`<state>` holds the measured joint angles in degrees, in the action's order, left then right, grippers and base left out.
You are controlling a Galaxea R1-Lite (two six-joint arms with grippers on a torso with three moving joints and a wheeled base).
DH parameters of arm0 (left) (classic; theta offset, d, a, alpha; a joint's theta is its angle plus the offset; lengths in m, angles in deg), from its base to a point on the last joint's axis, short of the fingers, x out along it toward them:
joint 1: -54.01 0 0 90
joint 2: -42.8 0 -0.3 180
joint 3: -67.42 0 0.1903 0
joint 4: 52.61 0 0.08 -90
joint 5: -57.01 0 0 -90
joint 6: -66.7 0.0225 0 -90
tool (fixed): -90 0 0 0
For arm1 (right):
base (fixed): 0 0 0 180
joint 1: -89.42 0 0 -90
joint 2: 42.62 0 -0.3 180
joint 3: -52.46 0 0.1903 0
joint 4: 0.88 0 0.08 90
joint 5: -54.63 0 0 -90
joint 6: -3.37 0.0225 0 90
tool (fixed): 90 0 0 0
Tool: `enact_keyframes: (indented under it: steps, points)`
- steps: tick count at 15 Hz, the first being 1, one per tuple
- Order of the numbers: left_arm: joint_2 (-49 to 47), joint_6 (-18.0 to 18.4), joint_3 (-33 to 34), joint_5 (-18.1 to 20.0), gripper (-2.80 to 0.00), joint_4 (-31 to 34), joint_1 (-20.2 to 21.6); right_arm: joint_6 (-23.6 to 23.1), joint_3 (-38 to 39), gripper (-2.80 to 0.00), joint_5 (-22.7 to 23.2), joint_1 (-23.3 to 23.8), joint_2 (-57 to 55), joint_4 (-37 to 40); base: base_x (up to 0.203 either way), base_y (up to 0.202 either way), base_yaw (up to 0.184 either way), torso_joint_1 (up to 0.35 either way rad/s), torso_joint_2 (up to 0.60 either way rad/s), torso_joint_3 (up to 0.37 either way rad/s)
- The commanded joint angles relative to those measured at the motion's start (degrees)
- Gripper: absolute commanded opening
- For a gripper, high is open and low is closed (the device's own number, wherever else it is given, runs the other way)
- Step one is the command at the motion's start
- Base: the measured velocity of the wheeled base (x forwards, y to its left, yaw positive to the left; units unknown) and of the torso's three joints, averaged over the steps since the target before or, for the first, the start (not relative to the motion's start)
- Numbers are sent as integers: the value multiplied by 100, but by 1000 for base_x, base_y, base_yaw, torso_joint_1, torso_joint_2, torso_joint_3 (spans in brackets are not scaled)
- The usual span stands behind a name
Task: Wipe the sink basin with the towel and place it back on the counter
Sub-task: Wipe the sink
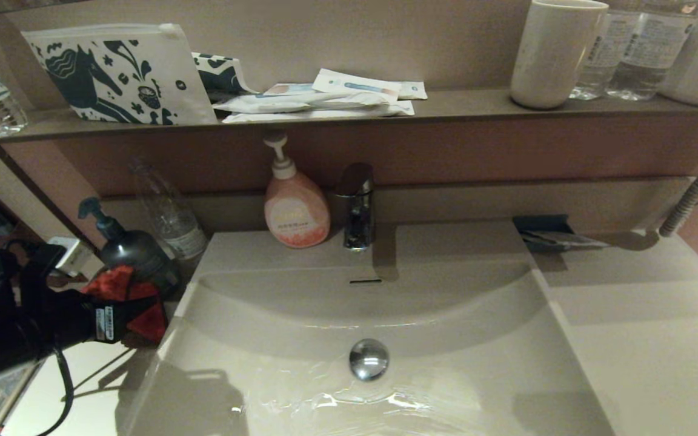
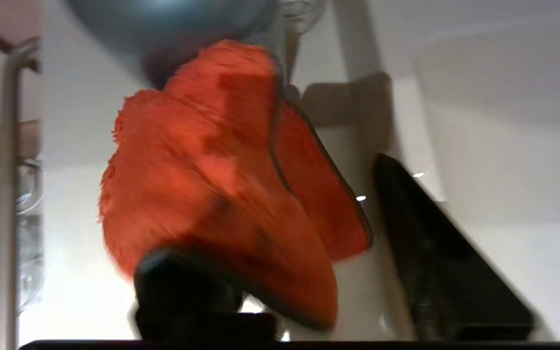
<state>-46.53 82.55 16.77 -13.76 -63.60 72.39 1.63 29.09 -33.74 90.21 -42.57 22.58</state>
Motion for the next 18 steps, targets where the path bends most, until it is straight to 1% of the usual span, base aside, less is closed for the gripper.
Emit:
enact_keyframes:
  steps: [1, 3, 5, 7, 9, 11, 12, 14, 16, 18]
  points:
    - [327, 7, 83, 9, 0, -5, 47, -3, 0, -280, 4, 0, -5, -1, 0, 0, 0, 0, 0, 0]
    - [661, 7, 325, 16, 0, 6, 42, -3, 0, -280, 4, 0, -5, -1, 0, 0, 0, 0, 0, 0]
    - [1048, 6, 783, 13, 0, 9, 23, -3, 0, -280, 4, 0, -5, -1, 0, 0, 0, 0, 0, 0]
    - [1473, 8, 1111, -108, 0, 108, 18, -3, 0, -280, 4, 0, -5, -1, 0, 0, 0, 0, 0, 0]
    - [1845, 7, 1249, -294, 0, 351, 16, -3, 0, -280, 4, 0, -5, -1, 0, 0, 0, 0, 0, 0]
    - [2340, 11, 1257, -336, 0, 750, -27, -3, 0, -280, 4, 0, -5, -1, 0, 0, 0, 0, 0, 0]
    - [2613, 13, 1236, -348, -280, 1021, -142, -3, 0, -280, 4, 0, -5, -1, 0, 0, 0, 0, 0, 0]
    - [3034, 7, 1098, -482, -280, 1615, -579, -3, 0, -280, 4, 0, -5, -1, 0, 0, 0, 0, 0, 0]
    - [3201, -9, 1078, -697, -280, 1760, -912, -3, 0, -280, 4, 0, -5, -1, 0, 0, 0, 0, 0, 0]
    - [3457, -98, 1140, -719, -280, 1788, -1013, -3, 0, -280, 4, 0, -5, -1, 0, 0, 0, 0, 0, 0]
